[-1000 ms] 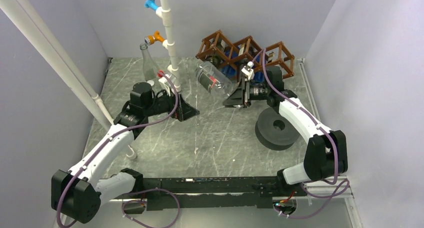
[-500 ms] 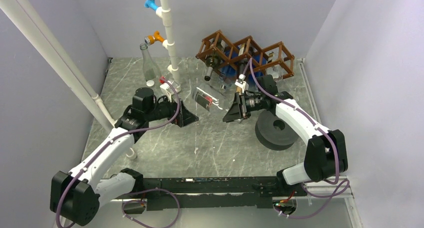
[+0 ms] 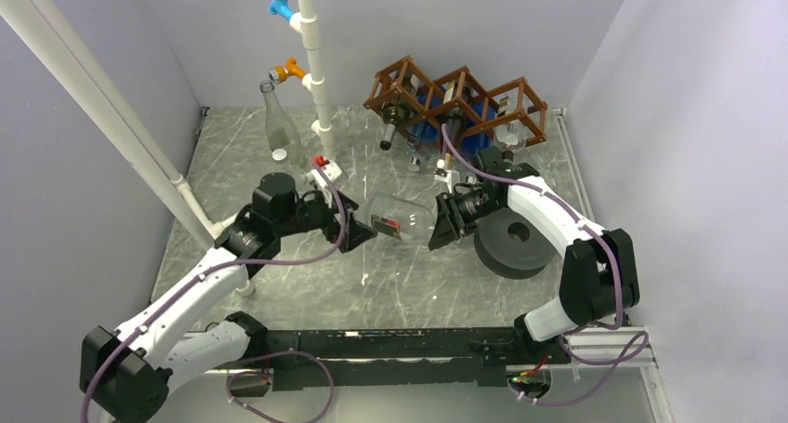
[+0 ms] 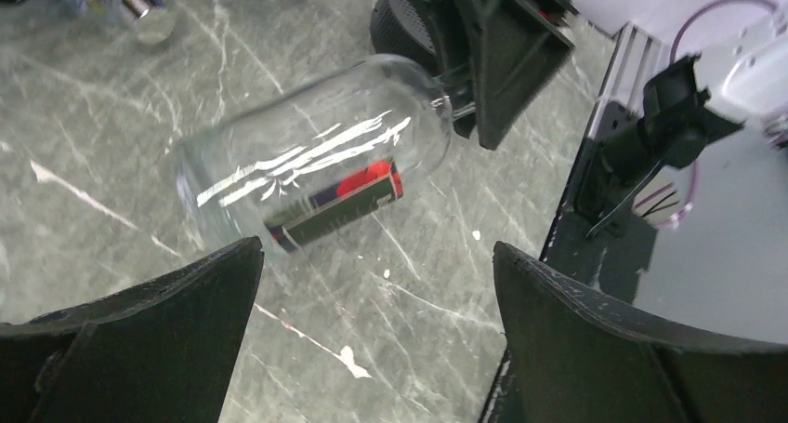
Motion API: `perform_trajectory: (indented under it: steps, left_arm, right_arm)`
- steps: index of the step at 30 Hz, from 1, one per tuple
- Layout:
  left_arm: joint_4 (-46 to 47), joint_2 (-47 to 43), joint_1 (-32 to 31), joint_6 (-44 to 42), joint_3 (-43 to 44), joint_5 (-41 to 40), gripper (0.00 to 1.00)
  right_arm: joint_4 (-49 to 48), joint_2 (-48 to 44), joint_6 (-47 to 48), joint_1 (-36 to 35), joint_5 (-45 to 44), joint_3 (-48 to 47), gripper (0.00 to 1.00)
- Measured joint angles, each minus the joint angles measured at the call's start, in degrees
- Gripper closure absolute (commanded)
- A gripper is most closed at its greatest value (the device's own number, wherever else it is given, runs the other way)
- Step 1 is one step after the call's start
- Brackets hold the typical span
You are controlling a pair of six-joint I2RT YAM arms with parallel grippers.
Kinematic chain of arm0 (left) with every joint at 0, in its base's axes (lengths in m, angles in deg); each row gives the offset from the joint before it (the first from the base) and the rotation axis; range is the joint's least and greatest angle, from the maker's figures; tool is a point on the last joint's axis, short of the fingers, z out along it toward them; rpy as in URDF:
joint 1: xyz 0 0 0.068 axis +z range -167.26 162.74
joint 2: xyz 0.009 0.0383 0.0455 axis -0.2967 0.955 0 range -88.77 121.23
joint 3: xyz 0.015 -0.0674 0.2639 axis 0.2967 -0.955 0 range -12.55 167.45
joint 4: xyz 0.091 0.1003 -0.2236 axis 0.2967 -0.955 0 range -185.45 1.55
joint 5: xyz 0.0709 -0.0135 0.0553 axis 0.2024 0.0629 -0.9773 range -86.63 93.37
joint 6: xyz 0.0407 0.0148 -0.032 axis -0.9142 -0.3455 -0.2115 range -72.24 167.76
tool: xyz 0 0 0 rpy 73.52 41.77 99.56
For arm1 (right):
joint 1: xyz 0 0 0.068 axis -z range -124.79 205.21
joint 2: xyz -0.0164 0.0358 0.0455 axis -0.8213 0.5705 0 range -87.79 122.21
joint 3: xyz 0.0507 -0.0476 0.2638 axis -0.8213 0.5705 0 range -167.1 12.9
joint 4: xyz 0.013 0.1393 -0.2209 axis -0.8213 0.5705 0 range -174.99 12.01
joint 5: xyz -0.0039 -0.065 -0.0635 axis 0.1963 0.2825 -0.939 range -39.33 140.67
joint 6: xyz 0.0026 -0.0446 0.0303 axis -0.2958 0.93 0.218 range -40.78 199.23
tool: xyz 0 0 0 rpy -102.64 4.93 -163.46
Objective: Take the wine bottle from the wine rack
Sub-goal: Place the wine bottle at the center of the board.
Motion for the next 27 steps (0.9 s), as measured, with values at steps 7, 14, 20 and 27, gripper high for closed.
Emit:
perform_trajectory:
  steps: [7, 14, 20, 27]
  left_arm:
    - [5.27, -3.93, -12.66, -15.93, -5.16, -8.17, 0.01]
    - [11.67, 2.21, -24.35, -25.33, -7.72, -16.11, 0.01]
    - [16.41, 8.17, -29.40, -22.88, -8.46, -22.67, 0.00]
    - [20.09, 10.45, -29.77, -17.70, -8.68, -28.00, 0.01]
  right_arm:
    - [3.34, 1.33, 7.87, 0.04, -3.56, -2.73, 1.00]
    - [5.57, 1.46, 11.85, -2.16, -2.34, -4.20, 1.00]
    - [5.25, 1.42, 12.37, -3.91, -2.97, -4.39, 1.00]
    - [5.70, 0.28, 14.32, -6.60, -8.15, -7.43, 1.00]
